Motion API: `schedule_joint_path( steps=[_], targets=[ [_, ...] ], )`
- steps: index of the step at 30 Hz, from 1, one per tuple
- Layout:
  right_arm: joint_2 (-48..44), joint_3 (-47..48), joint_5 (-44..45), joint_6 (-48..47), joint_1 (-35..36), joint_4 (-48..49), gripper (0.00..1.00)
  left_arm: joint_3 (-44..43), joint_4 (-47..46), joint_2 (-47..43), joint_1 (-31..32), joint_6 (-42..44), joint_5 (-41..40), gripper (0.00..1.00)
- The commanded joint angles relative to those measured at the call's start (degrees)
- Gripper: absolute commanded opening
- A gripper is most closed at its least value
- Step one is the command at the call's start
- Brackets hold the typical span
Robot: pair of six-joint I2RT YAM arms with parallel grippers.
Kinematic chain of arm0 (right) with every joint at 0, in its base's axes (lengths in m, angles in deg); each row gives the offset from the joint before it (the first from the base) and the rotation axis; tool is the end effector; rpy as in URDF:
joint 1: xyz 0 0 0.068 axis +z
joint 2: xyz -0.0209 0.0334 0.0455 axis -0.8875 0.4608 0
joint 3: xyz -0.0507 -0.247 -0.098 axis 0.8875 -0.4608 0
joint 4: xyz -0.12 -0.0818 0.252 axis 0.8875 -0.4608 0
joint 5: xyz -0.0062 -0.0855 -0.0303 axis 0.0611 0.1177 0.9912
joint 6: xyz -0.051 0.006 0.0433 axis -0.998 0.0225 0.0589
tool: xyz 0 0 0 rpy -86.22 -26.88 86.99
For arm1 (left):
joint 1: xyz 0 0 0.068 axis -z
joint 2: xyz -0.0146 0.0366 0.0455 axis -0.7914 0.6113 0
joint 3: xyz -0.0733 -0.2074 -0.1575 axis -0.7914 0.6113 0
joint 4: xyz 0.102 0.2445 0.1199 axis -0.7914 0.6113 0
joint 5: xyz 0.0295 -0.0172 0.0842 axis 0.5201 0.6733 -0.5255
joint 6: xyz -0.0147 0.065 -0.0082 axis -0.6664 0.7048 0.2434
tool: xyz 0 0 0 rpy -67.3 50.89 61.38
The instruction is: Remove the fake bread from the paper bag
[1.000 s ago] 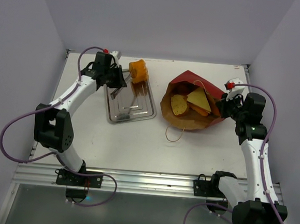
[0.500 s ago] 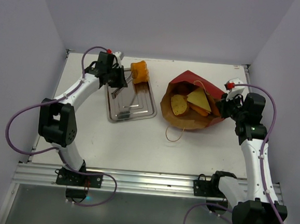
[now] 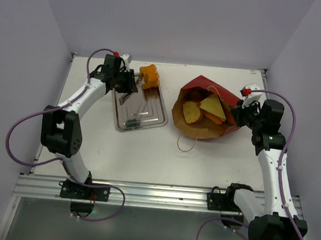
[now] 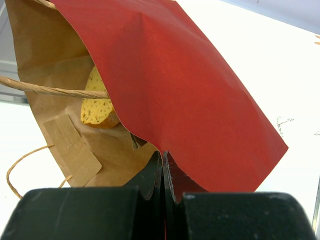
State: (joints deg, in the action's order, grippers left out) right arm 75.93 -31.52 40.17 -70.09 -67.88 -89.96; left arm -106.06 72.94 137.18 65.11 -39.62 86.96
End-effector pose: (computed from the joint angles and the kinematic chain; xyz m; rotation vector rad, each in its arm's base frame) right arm 0.2572 -0.0024 0.3193 -0.4041 1.9327 0.1937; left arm 0.4217 -0.1086 0.2512 -0.0202 2.4099 -0.5460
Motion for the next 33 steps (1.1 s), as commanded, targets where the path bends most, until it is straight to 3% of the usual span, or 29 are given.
schedule_joint_path(
  steps=[1, 21, 26, 33],
  targets=[
    [-0.8, -0.2, 1.2, 0.7, -0.5, 1.7, 0.00, -1.5, -1.6, -3.6, -0.4, 1.1, 2.1, 0.40],
    [-1.2, 0.0, 1.1, 0.6, -0.6, 1.4, 0.00, -0.1, 0.4, -10.0, -0.5, 1.4, 3.5, 0.41],
    [-1.0, 0.1, 1.0, 0.3, -0.6, 1.2, 0.00, 5.2, 1.0, -20.4, -0.4, -0.1, 10.5, 0.36],
    [-0.8, 0.1, 1.2, 0.1, -0.6, 1.3, 0.00, 20.6, 1.9, -40.9, 0.1, -6.2, 21.3, 0.36]
  ],
)
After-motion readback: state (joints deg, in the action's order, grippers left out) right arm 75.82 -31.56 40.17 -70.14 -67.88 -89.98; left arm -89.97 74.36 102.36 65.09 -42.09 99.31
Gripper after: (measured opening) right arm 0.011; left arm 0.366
